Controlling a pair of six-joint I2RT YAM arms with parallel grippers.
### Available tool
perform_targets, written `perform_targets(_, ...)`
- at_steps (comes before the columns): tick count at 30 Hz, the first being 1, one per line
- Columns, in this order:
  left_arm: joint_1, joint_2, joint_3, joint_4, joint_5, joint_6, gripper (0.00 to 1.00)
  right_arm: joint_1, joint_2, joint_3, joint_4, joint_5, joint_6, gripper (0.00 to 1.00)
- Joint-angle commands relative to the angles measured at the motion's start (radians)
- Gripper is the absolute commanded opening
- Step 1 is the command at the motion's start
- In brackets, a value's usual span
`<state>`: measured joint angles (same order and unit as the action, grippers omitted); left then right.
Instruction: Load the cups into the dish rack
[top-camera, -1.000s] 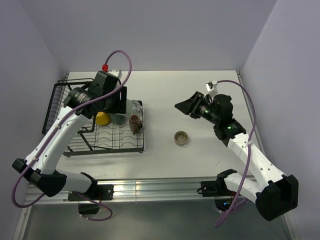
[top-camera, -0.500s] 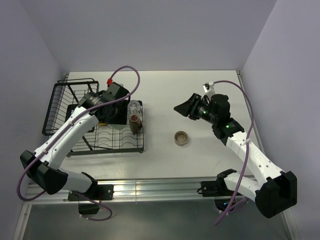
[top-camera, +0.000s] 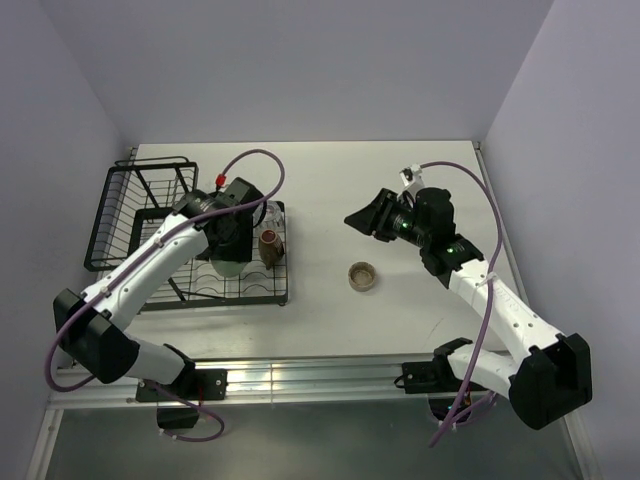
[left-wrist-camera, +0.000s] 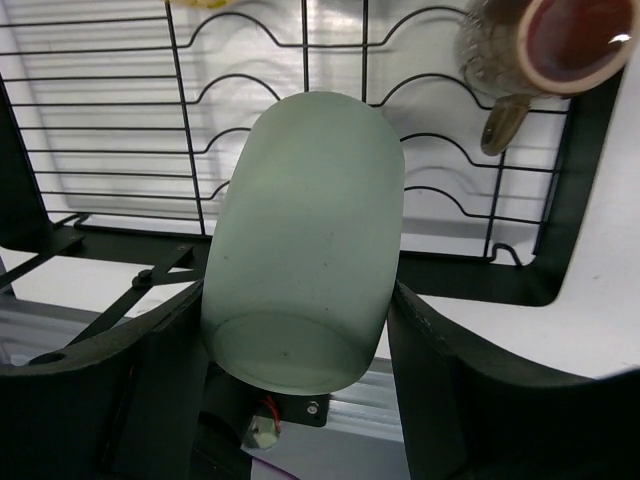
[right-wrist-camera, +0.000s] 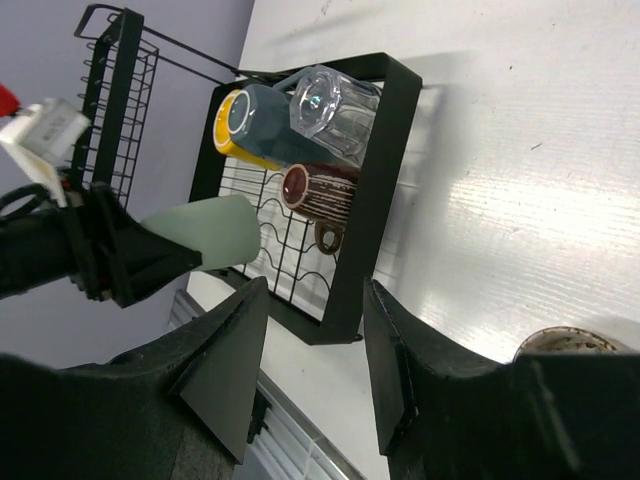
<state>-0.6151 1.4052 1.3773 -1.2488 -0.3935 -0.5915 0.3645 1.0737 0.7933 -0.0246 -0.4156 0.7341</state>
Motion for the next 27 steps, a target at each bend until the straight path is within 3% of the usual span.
perform_targets(1, -0.005, 0.023, -0.017, 0.02, -0.022, -0.022, 0.0, 0.01, 0.003, 0.032, 0.009, -0.015, -0.024, 0.5)
perform_targets(27, 0.101, 0.121, -0.086, 0.167, 0.056, 0.076, 0.0, 0.01, 0.019, 0.047, -0.044, -0.006, -0.073, 0.51)
